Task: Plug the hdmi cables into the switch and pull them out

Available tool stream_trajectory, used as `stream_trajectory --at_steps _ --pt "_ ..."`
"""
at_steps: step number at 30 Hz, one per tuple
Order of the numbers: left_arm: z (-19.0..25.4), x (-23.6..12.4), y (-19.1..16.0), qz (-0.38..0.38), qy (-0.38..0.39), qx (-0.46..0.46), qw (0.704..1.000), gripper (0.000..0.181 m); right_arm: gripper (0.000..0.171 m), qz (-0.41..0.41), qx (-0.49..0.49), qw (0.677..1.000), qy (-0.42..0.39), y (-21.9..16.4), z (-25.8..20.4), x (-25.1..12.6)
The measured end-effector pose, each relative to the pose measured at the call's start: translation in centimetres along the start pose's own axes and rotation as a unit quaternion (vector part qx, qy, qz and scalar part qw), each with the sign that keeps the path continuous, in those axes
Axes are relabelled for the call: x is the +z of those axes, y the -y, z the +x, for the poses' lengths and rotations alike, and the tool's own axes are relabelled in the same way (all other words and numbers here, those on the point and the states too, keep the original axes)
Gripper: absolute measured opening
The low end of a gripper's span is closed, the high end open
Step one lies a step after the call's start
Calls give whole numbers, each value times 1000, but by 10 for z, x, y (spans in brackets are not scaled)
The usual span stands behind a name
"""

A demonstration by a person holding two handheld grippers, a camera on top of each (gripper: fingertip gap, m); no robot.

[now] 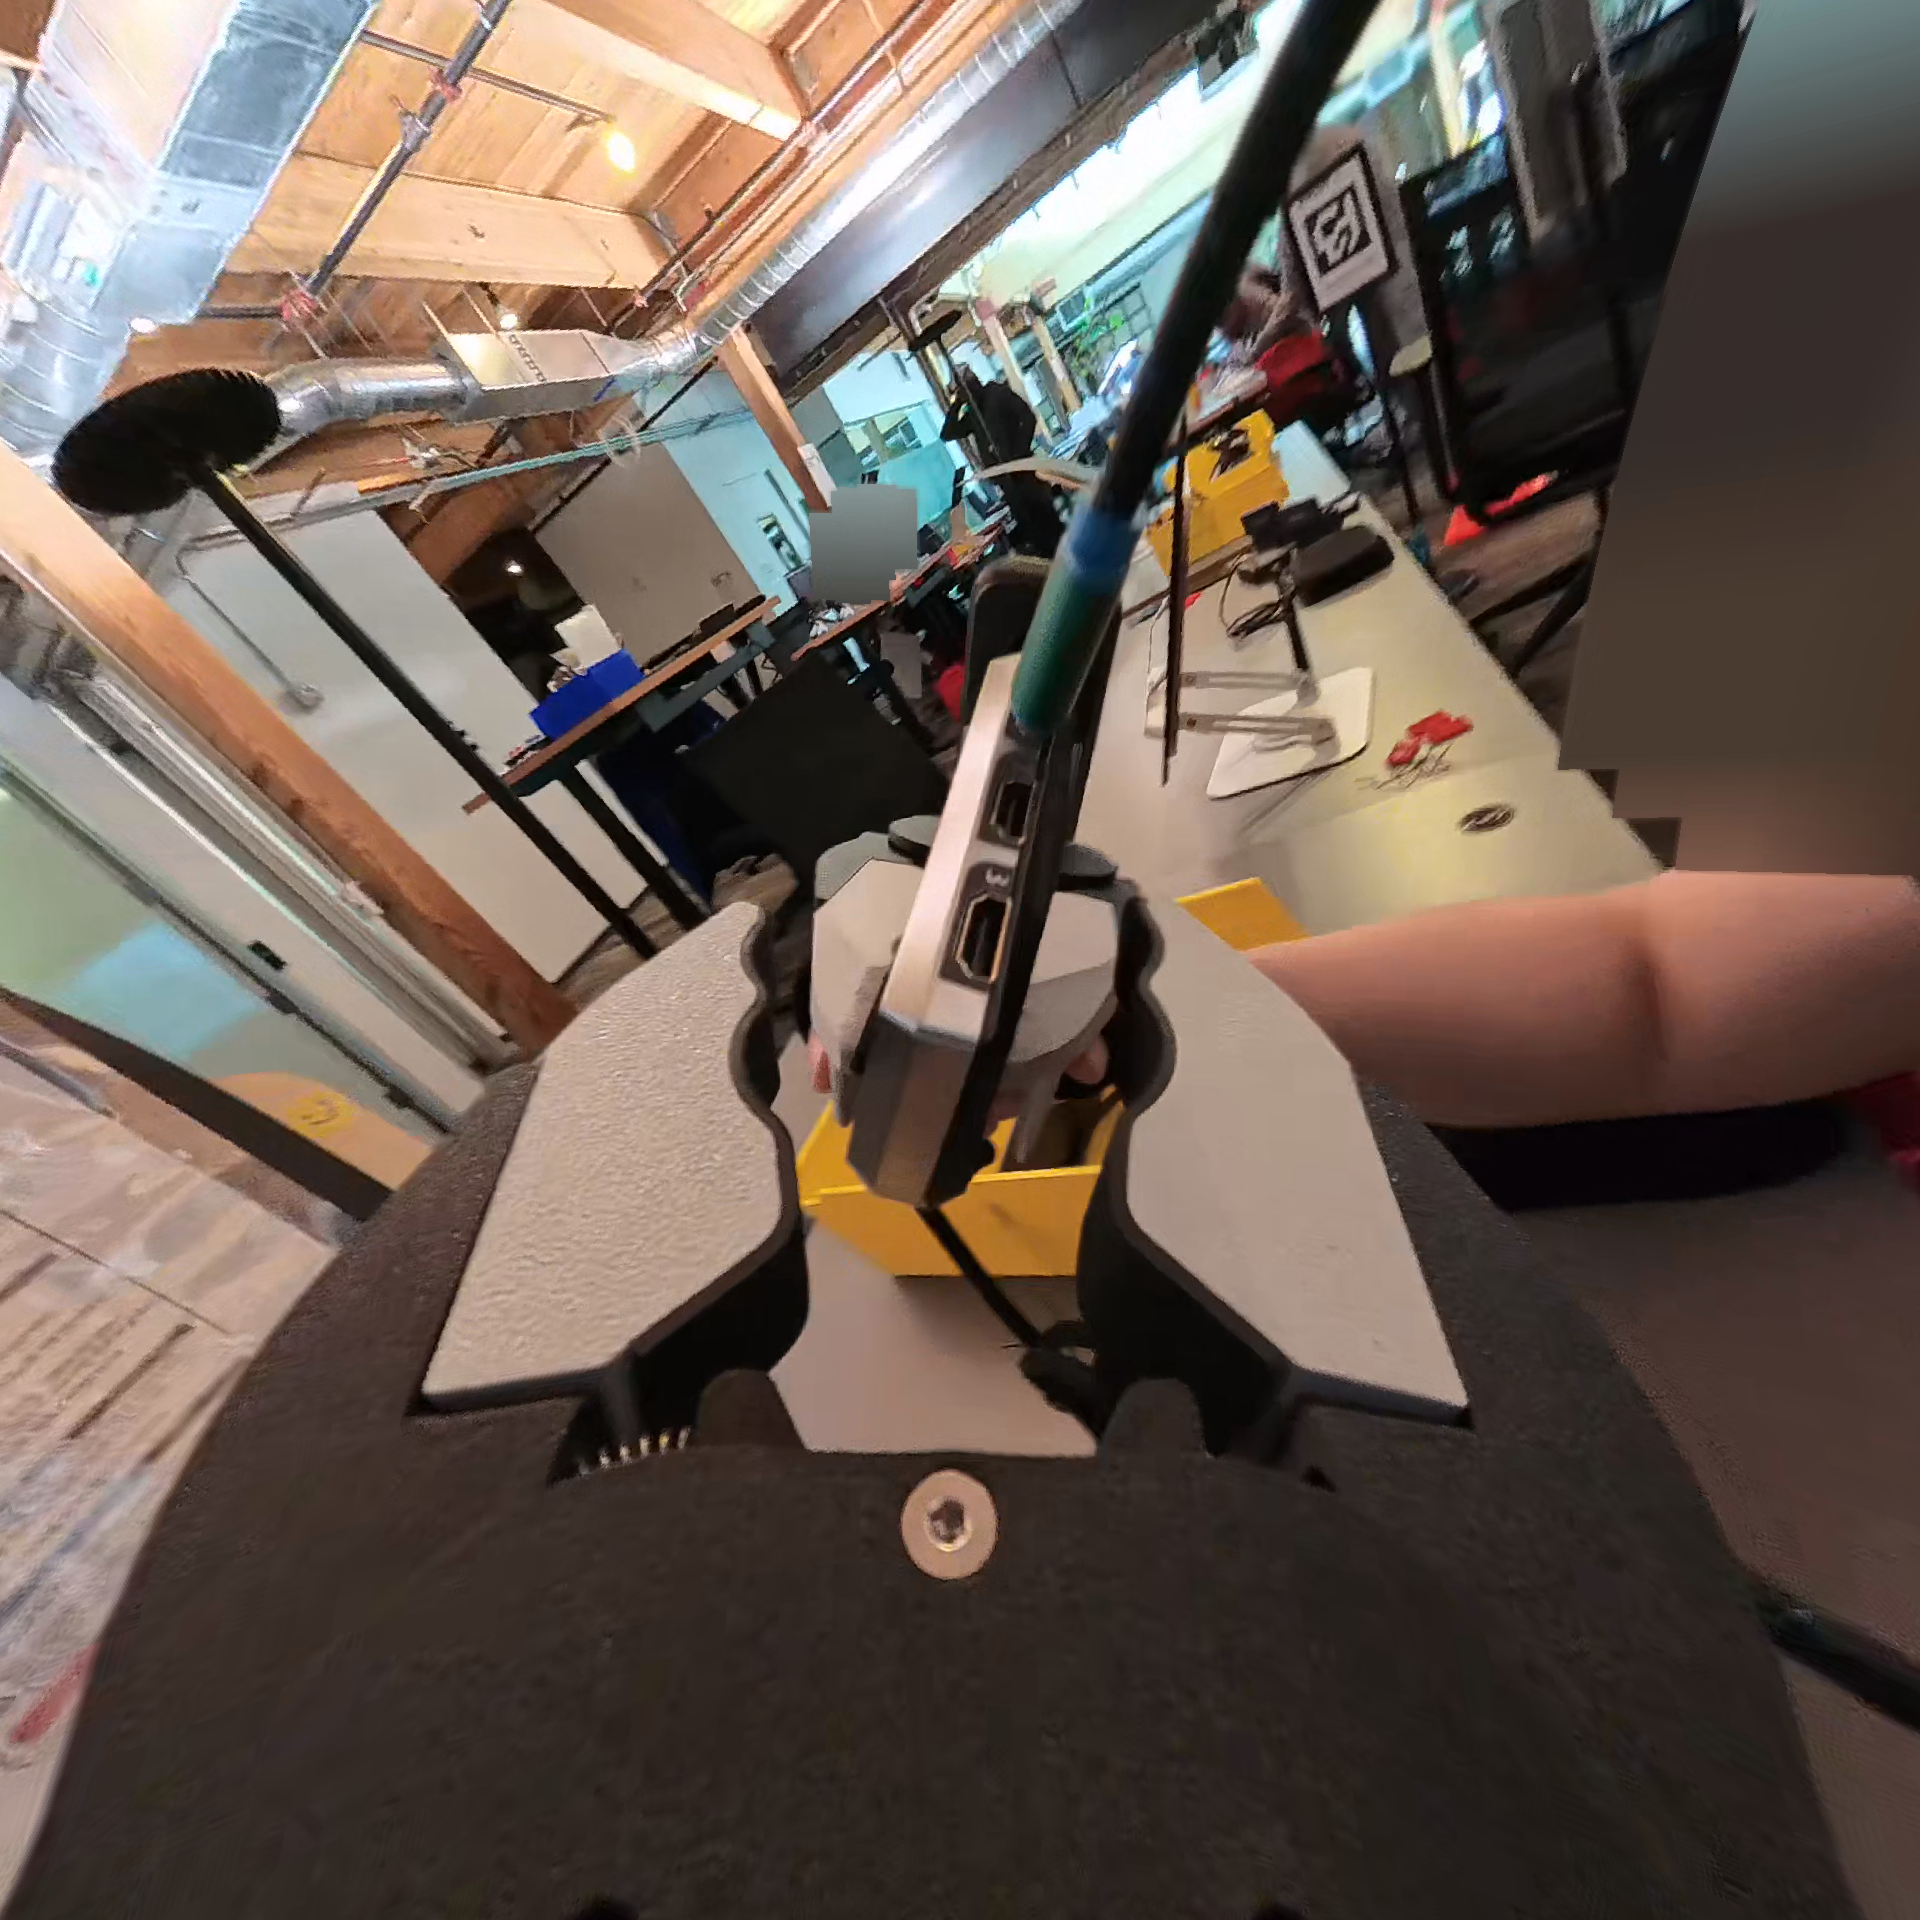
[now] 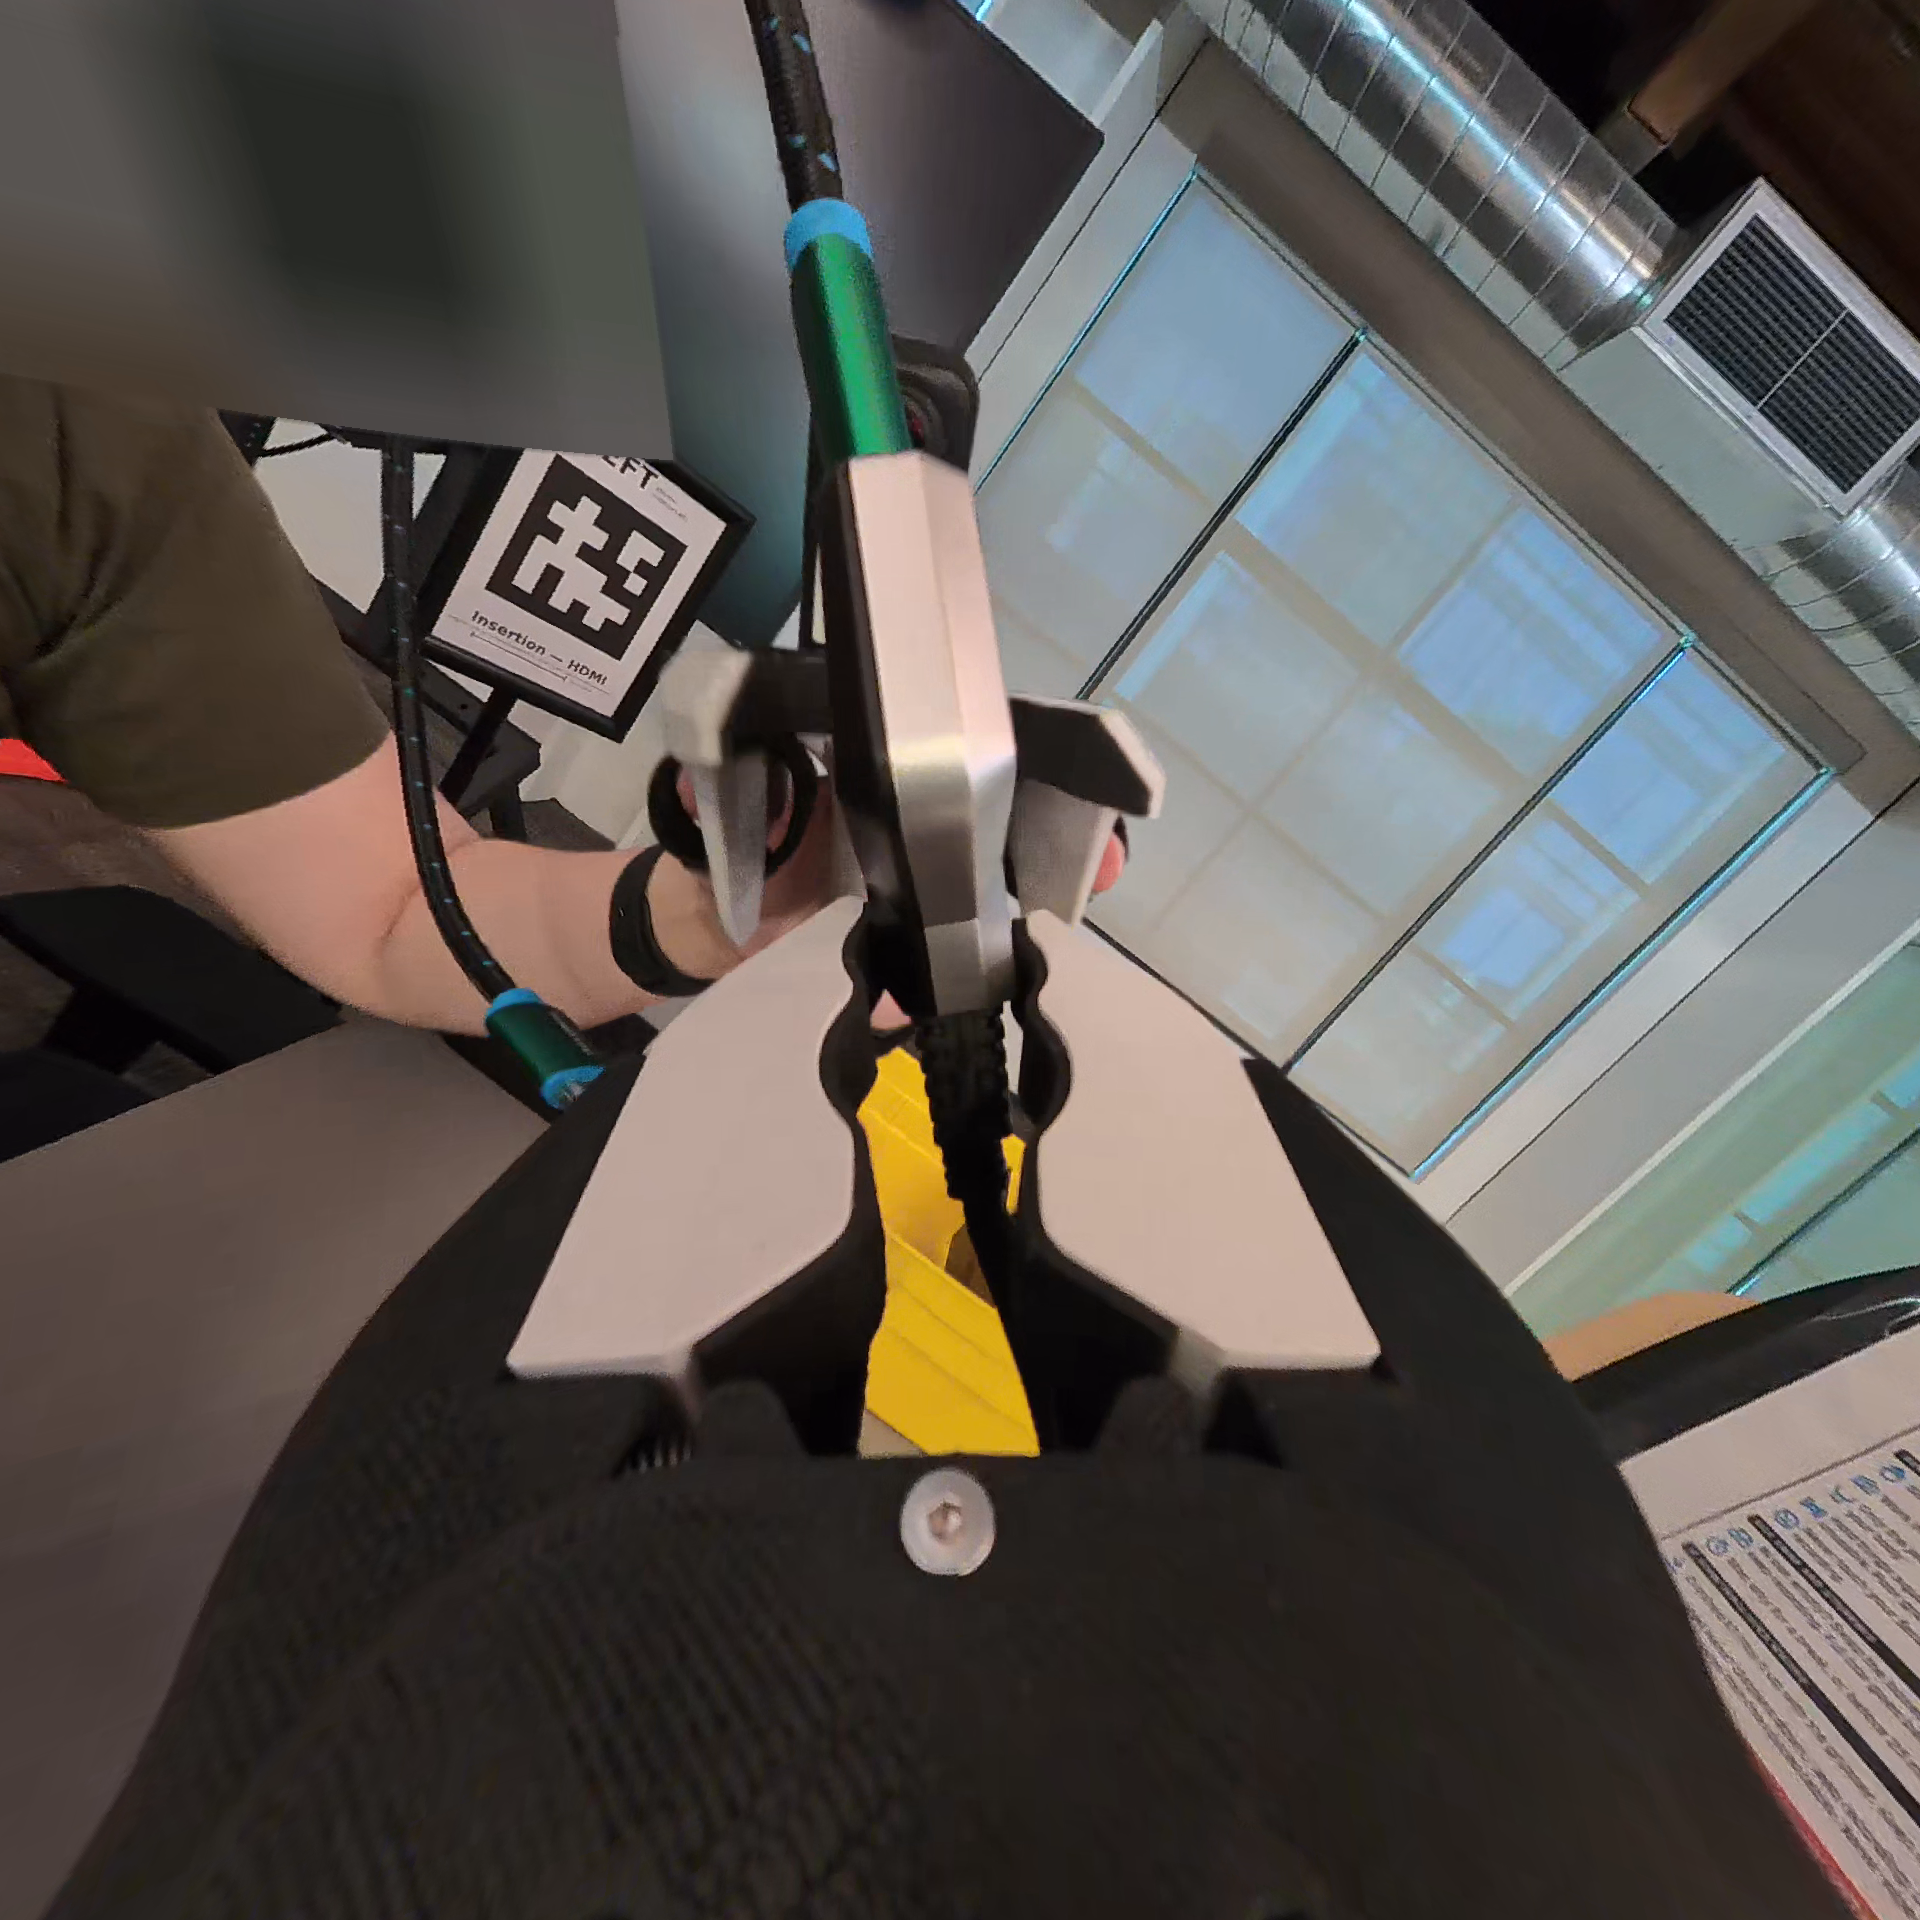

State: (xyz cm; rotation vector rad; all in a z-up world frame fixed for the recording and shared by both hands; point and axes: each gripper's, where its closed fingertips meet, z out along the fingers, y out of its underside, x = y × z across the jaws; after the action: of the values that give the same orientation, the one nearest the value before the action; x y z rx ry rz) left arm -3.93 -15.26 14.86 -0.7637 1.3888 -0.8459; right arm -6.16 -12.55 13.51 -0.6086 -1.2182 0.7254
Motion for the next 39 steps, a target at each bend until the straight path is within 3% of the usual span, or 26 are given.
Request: stream_trajectory --at_steps 4,11,15,39 --pt "-4 4 -10 -2 6 36 999 40 24 19 8 1000 15 1 -4 0" --pt "-1 0 -12 32 -12 21 999 46 25 17 19 999 29 -11 -9 7" --pt "8 0 -11 43 -30 41 998 25 25 19 24 999 25 -15 -9 10" --pt "5 -1 -21 31 -26 21 999 23 24 5 61 998 29 -25 -11 10"
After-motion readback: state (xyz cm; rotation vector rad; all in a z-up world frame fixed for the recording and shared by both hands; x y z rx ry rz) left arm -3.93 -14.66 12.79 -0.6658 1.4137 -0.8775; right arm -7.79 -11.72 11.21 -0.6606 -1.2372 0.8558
